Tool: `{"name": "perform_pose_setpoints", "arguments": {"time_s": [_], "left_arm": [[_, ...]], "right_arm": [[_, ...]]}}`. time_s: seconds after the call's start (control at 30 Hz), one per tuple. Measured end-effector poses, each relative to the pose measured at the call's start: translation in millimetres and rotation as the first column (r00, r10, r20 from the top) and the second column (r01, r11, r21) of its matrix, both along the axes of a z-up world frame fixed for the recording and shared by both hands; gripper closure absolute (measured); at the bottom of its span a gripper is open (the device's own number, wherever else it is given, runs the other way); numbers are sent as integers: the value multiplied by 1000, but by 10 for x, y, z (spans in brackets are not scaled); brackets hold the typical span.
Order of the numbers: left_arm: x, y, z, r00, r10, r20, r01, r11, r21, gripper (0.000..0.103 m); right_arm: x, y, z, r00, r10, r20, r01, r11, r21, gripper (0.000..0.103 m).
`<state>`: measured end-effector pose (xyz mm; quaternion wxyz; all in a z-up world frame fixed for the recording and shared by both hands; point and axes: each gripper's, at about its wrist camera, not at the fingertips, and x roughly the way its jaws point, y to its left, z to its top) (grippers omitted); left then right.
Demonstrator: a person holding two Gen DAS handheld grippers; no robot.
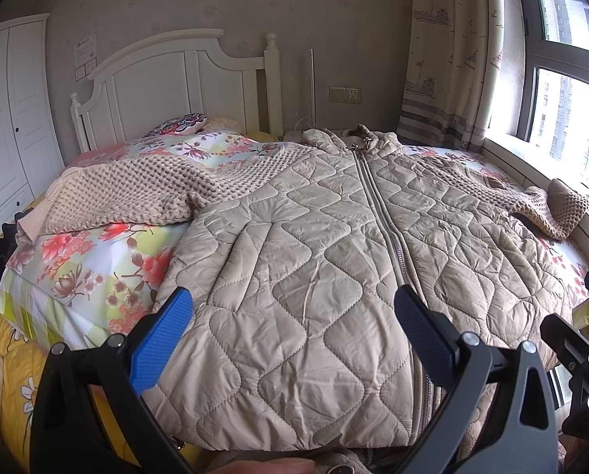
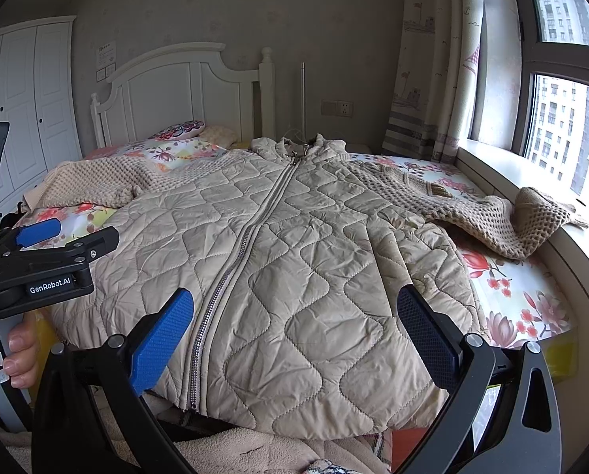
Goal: Fold large clothes
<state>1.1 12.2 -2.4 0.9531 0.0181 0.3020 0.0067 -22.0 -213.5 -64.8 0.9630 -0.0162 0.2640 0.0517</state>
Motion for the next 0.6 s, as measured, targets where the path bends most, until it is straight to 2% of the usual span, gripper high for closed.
{"name": "perform_pose_setpoints", "arguments": {"time_s": [0.6], "left_arm": [[-11,12,20,1000,0,4,0,1000,4,2]], "right_arm": [[3,-8,-4,1000,0,-2,0,1000,4,4]]}}
